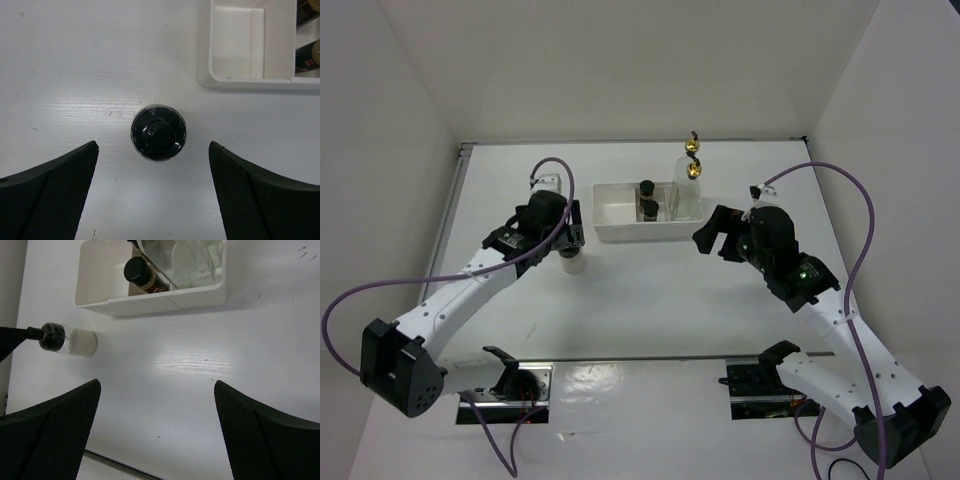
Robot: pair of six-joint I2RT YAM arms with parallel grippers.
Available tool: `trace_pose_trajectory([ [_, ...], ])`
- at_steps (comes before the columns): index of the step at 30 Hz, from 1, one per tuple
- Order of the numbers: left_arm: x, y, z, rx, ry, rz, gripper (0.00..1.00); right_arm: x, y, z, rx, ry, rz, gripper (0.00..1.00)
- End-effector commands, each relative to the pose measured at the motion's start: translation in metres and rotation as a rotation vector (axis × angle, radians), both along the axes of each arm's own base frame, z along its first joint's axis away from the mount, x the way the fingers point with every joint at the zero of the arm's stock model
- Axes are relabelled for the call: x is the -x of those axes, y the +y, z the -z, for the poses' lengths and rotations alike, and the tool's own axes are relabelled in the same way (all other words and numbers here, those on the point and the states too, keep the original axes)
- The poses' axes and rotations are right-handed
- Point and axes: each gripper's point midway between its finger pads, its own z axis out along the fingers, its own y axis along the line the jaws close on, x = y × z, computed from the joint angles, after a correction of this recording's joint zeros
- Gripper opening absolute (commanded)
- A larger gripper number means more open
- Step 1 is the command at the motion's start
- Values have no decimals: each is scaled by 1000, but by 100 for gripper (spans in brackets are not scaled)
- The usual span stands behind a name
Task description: Organize the condiment bottles
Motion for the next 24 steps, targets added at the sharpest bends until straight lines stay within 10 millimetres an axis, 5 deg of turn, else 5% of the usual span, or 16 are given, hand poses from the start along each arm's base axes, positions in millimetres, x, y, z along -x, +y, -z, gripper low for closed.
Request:
trace_pose_trajectory([
  [1,-17,-7,3,20,-17,-4,96,-3,5,-10,-27,-41,-9,98],
  [12,-26,-6,19,-19,5,-19,71,-4,3,-6,-19,-35,0,98],
  [24,-25,-7,41,-34,64,-19,60,-5,-4,-7,4,-47,30,98],
])
